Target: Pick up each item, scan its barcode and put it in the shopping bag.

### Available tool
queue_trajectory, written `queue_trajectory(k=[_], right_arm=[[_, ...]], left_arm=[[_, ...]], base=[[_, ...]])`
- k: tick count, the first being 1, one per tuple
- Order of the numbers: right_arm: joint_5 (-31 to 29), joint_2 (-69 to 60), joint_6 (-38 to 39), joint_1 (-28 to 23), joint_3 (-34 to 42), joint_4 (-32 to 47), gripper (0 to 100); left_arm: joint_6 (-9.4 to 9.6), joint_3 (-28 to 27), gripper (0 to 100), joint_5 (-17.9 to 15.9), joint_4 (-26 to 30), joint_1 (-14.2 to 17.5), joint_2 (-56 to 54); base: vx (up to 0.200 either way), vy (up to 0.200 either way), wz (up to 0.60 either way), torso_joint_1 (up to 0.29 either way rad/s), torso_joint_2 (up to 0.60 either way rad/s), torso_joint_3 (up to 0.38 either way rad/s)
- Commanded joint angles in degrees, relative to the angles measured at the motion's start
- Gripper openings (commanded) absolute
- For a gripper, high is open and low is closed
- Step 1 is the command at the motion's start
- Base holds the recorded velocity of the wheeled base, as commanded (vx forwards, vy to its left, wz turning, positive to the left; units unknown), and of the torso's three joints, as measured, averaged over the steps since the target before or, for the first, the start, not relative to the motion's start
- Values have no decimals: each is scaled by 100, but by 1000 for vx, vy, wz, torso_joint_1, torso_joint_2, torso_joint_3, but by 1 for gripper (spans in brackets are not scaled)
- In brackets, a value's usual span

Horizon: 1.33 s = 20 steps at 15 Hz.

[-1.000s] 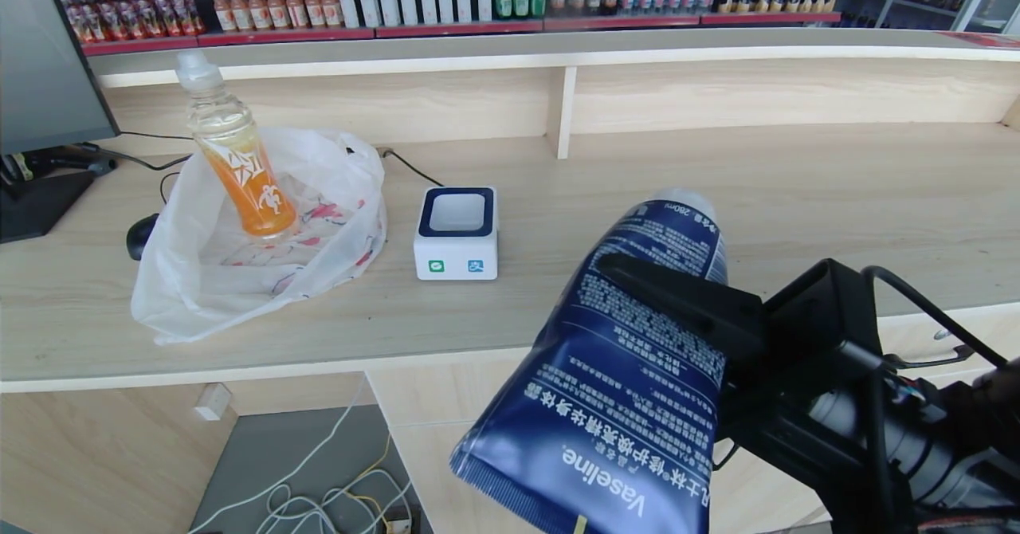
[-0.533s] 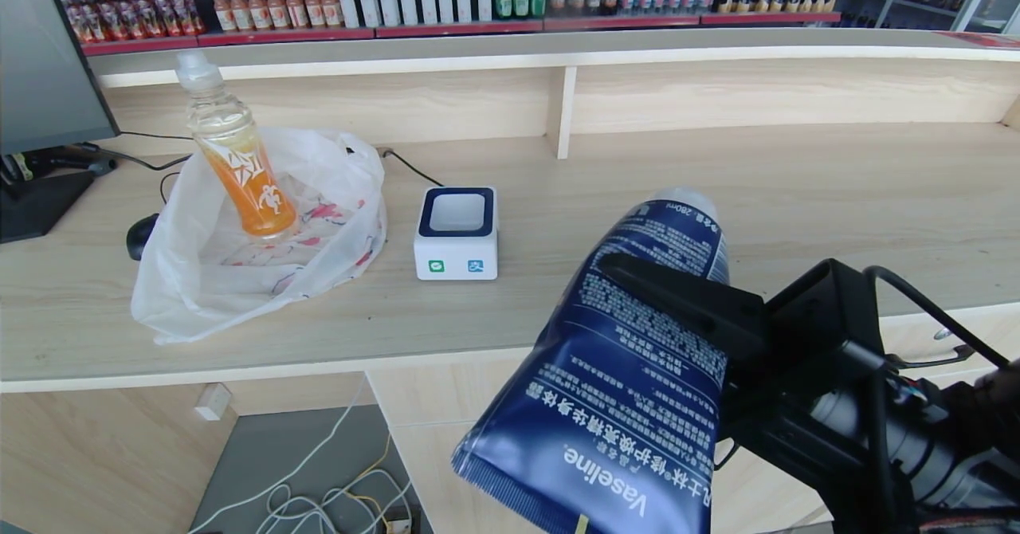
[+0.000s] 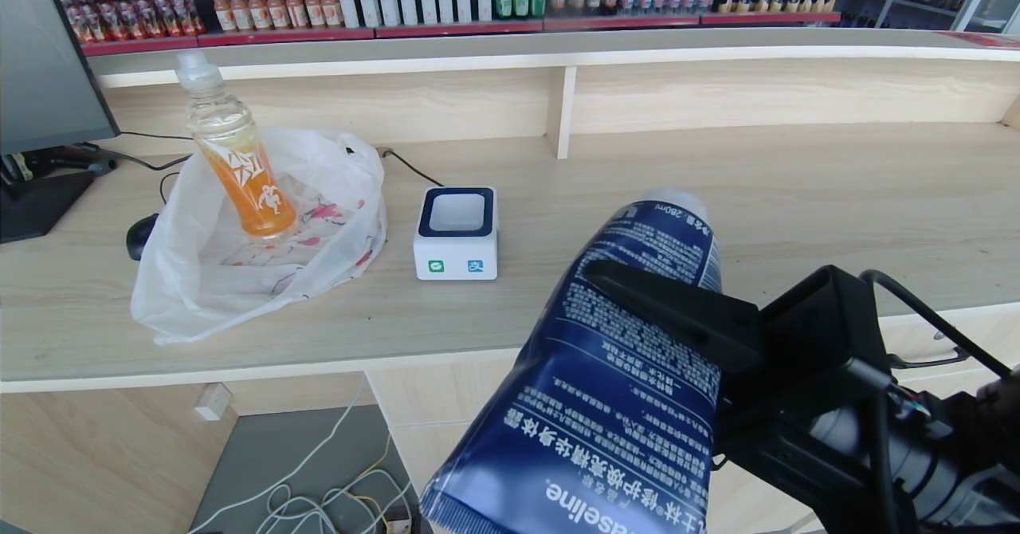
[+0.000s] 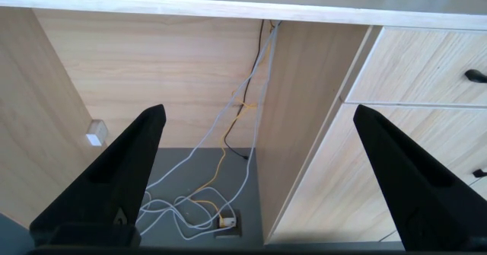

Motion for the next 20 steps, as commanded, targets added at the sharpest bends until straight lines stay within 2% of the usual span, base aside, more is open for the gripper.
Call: queue_trajectory(k=[1,5,10,13,15,18,20], right_arm=[[1,31,-6,7,-2,-6,0],[1,75,117,7,7,-6,0],[1,646,1383,16,-178,-6,0],[-25,690,2464,-63,-407,-6,0],[-333,699,3695,-344,-512,-6,0],[-948,707,5470,-406,-626,-6,0],[-1229,699,6191,-423,-661,-6,0]], left_arm=[[-2,0,100,0,0,1,0],[-2,0,100,0,0,1,0],[-2,0,100,0,0,1,0],[-2,0,100,0,0,1,0],[-2,0,100,0,0,1,0],[-2,0,100,0,0,1,0],[-2,0,100,0,0,1,0]], base=[[0,0,0,0,0,0],[0,0,0,0,0,0],[0,0,0,0,0,0],[0,0,0,0,0,0],[0,0,0,0,0,0],[0,0,0,0,0,0],[0,0,0,0,0,0]])
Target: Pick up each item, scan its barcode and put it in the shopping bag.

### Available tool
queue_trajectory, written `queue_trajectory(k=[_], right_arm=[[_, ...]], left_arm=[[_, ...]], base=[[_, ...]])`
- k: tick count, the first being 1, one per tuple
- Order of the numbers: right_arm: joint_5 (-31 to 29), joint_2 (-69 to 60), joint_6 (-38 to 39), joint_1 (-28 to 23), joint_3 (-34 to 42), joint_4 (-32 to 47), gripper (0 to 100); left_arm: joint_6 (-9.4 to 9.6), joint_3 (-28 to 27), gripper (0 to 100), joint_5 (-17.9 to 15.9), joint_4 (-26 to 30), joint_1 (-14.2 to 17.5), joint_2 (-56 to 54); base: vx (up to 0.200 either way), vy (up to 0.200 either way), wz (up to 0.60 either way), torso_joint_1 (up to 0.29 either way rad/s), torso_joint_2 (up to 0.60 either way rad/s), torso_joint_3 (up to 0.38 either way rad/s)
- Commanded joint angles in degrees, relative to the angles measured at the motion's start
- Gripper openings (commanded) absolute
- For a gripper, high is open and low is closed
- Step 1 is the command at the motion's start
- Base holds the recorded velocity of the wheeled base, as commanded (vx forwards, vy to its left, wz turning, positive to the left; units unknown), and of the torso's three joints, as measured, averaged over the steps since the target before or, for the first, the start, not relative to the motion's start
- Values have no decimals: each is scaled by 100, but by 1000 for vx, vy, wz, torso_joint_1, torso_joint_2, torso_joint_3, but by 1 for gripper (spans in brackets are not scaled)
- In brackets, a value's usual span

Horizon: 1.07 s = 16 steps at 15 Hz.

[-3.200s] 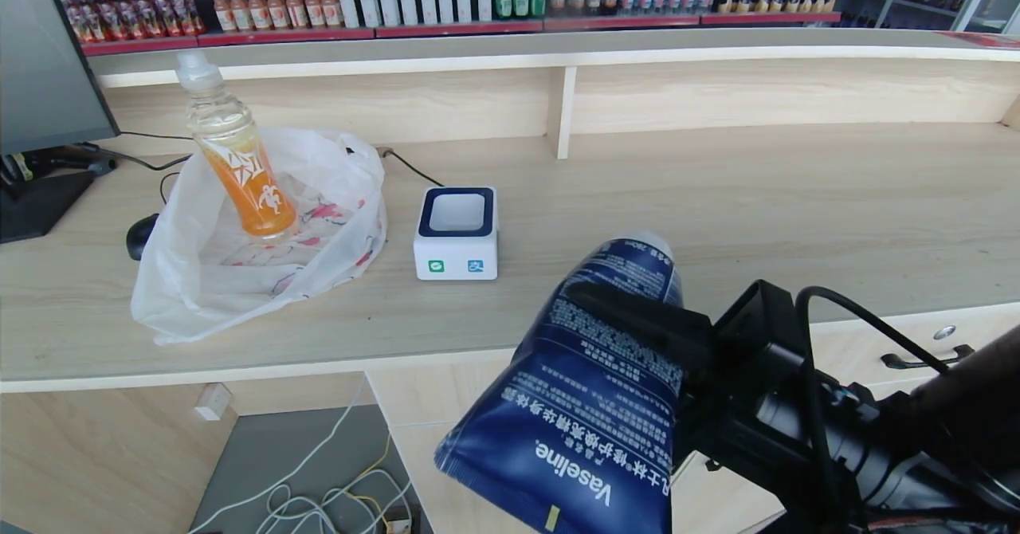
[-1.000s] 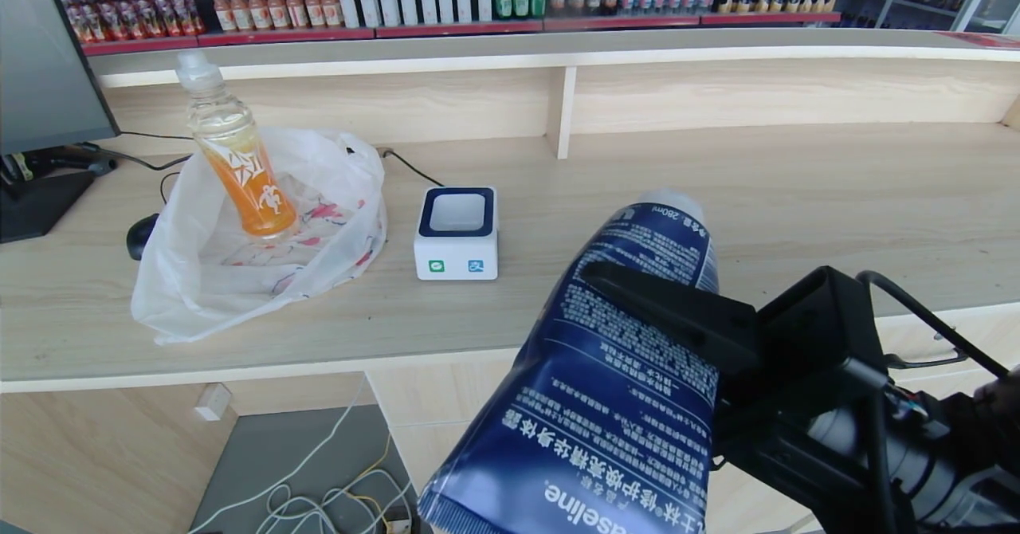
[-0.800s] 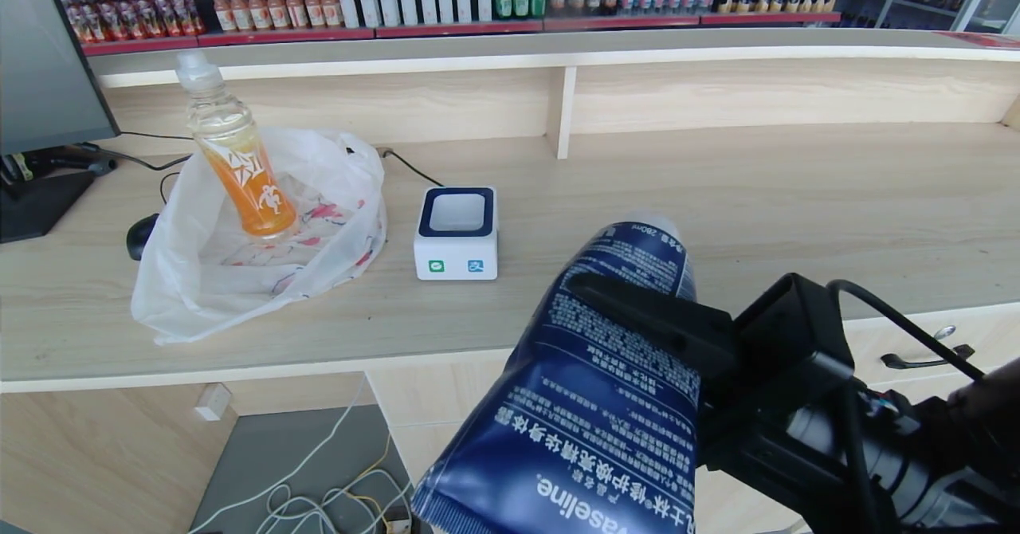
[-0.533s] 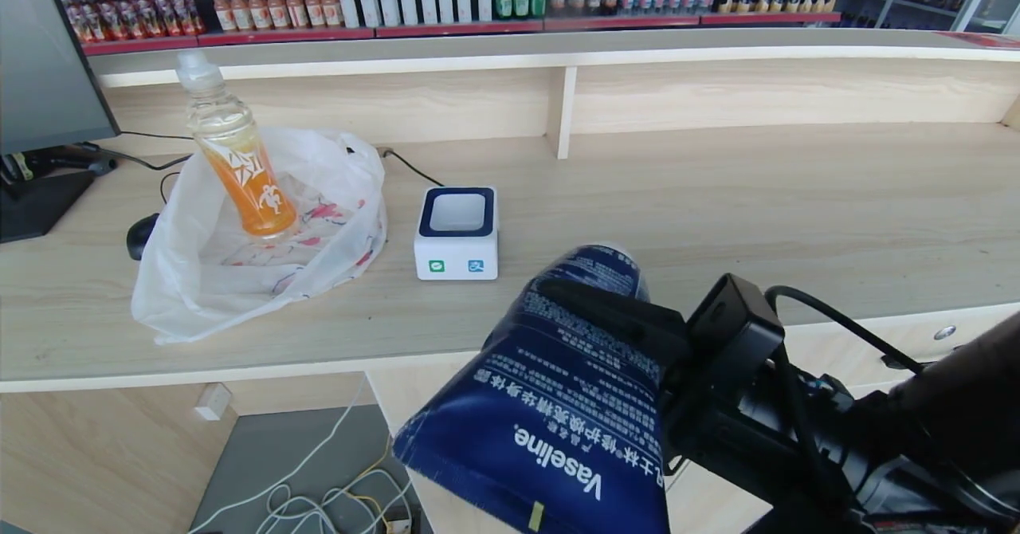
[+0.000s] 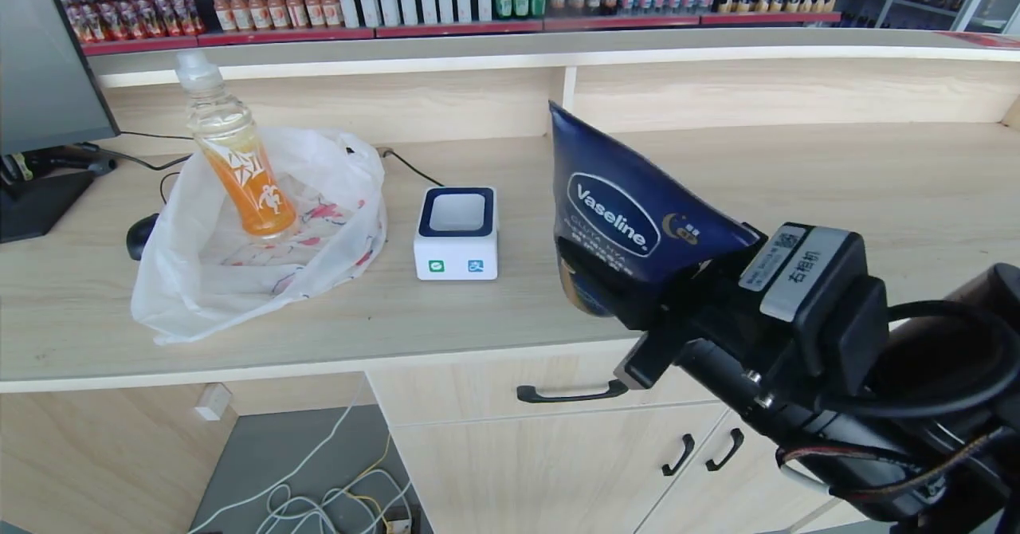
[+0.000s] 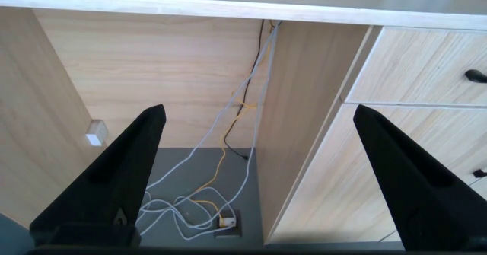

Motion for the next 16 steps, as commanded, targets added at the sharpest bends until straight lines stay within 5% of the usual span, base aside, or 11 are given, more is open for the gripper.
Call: queue_trajectory(k=[1,6,16], right_arm=[[-205,39,744,-179,-38,29,0],[-214,74,2353,-619,-355,680,0],[-319,56,3117,-1436,111,-6,0]], left_arm=[[-2,0,100,0,0,1,0],[-2,0,100,0,0,1,0],[-2,0,100,0,0,1,0]], base=[[0,0,0,0,0,0],[0,0,0,0,0,0],[0,0,0,0,0,0]])
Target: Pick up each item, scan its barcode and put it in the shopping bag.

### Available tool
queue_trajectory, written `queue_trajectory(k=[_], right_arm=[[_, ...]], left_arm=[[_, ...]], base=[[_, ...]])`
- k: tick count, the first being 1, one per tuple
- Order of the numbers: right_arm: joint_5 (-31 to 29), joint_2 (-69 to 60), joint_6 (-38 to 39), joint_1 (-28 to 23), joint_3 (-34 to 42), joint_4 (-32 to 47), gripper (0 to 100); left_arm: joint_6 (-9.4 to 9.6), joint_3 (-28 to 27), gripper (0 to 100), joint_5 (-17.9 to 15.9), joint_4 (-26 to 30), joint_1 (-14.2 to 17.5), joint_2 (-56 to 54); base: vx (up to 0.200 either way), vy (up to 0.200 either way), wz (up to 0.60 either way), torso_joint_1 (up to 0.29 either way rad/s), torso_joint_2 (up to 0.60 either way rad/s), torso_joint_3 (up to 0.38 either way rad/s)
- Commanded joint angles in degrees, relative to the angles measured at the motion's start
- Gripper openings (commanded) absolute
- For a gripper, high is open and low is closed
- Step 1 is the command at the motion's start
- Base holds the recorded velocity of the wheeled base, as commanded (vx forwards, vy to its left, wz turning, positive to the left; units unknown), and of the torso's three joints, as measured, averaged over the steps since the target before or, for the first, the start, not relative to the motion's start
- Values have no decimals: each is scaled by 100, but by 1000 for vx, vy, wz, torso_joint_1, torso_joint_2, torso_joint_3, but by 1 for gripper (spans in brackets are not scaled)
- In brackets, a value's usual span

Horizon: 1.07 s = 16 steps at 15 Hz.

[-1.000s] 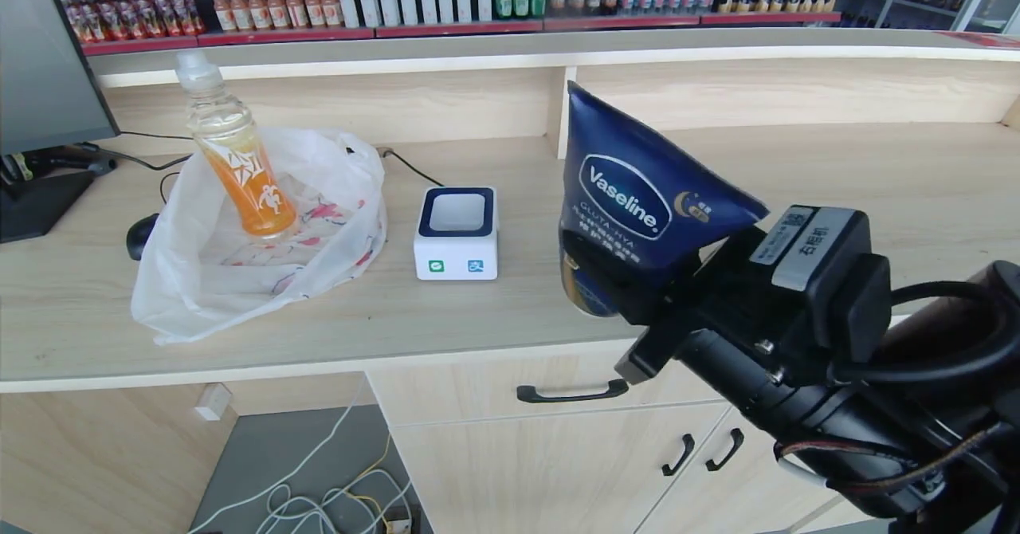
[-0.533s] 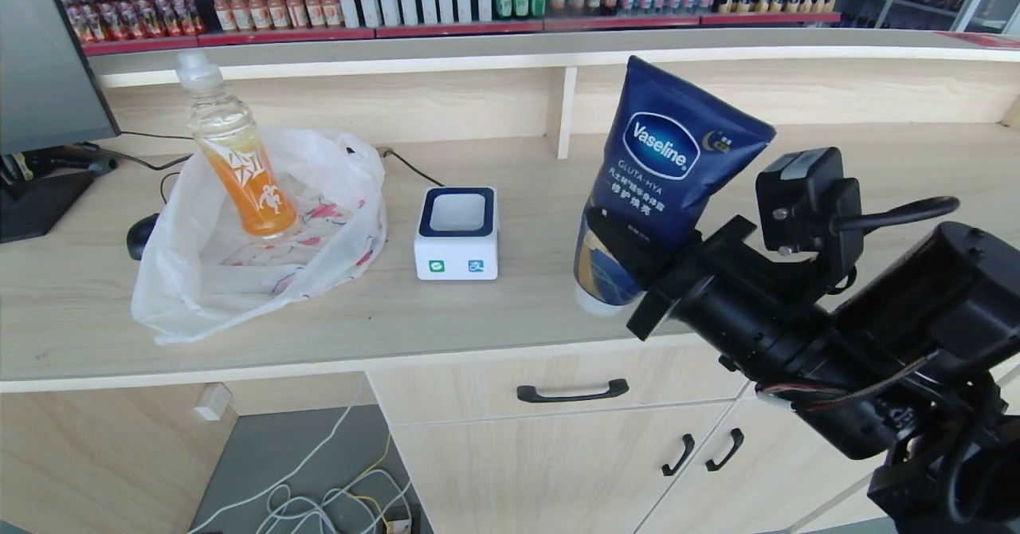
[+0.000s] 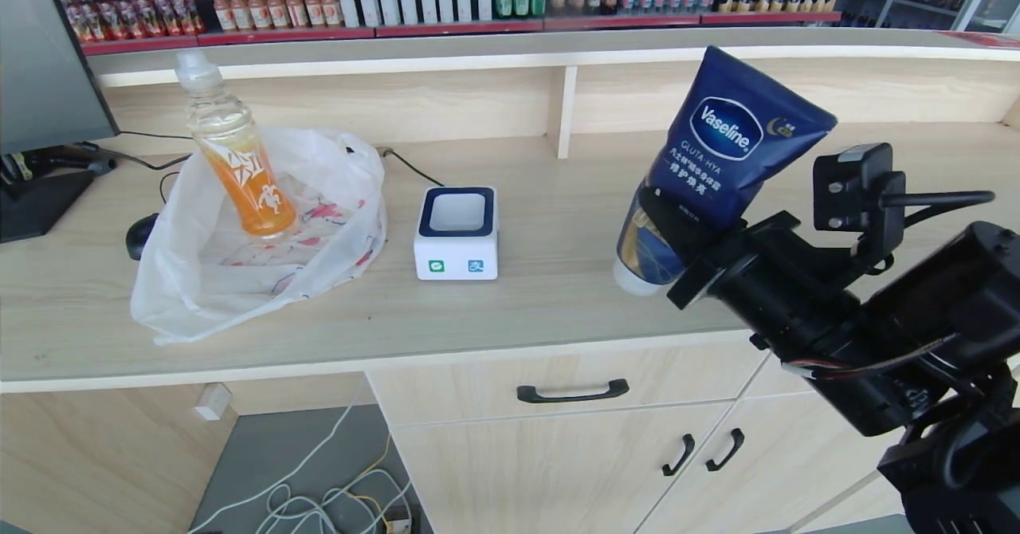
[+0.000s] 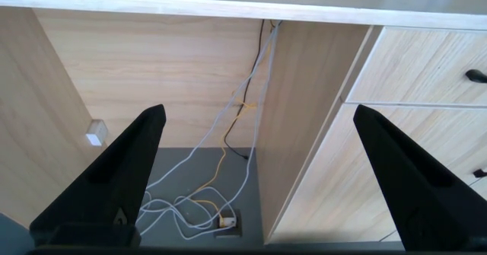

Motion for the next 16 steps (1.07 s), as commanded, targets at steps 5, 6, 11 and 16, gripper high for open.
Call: queue_trajectory(k=[5,6,11,16], right_arm=[[-12,72,320,-162,184,-66,0],[-12,98,328,-153,113,-66,0],[-3,124,364,-153,-212,-66,0],[-12,230,425,-171,-273,-66,0]], left_arm=[[119,0,100,0,9,1,0],[119,0,100,0,9,1,0],[75,0,100,0,9,1,0],[-22,0,100,0,9,1,0]], base=[[0,0,0,0,0,0],[0,0,0,0,0,0],[0,40,0,0,0,0],[0,200,0,4,1,3]])
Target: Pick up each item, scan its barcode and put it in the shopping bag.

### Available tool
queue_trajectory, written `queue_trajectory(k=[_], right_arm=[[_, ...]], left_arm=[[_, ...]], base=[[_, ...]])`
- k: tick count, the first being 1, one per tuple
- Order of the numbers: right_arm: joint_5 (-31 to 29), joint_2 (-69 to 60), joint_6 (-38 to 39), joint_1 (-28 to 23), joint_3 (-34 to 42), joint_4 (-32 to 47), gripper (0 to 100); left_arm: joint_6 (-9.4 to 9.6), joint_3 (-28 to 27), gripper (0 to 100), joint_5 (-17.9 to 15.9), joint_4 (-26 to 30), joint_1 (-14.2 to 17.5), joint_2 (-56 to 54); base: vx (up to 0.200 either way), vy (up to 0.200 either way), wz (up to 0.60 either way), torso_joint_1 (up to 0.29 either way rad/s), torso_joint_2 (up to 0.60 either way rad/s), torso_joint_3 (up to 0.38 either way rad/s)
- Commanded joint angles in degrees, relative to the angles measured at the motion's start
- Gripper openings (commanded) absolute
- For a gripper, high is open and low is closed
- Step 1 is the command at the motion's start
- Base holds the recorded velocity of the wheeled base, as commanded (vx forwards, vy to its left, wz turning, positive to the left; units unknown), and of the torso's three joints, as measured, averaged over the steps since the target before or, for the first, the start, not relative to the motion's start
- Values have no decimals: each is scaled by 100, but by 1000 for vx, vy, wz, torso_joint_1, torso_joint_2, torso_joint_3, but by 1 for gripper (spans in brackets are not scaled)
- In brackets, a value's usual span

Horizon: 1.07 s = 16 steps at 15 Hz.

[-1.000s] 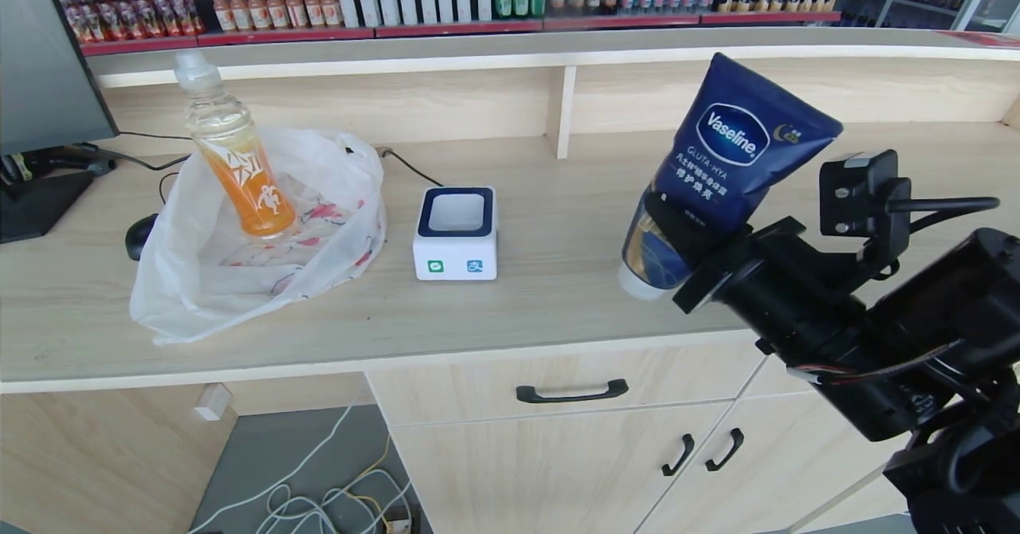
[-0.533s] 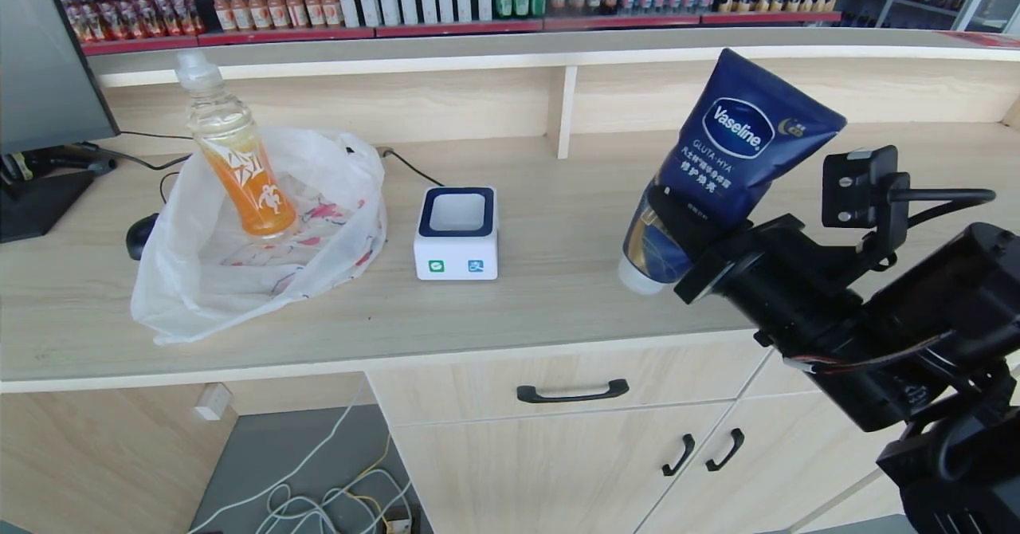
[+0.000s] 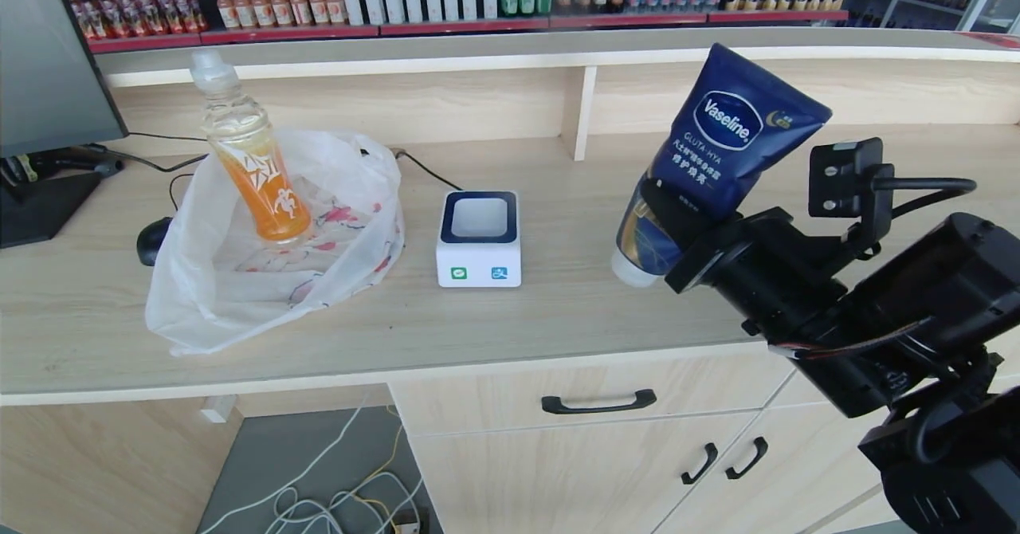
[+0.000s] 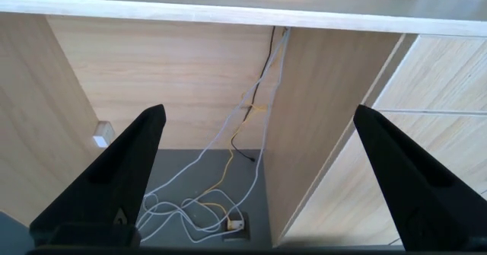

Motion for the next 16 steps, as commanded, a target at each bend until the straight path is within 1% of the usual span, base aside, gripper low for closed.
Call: queue_trajectory(k=[1,5,7,9,16], right_arm=[[-1,51,-3,-7,-67,-25,0],[-1,51,6,-16,-75,-25,0],[-19,33,6,-183,-40,-25,0],[-19,16,6,-289,-49,-25,0],[-19,-19,6,-315,-146,-25,0]], left_arm=[[-4,0,100,0,-5,9,0],[-4,0,100,0,-5,9,0],[31,0,100,0,-13,9,0],[39,0,100,0,-13,9,0],[39,0,100,0,-13,9,0]], base=[[0,200,0,2,7,-2],[0,200,0,0,5,4],[0,200,0,0,2,2],[0,0,0,0,0,0],[0,0,0,0,0,0]])
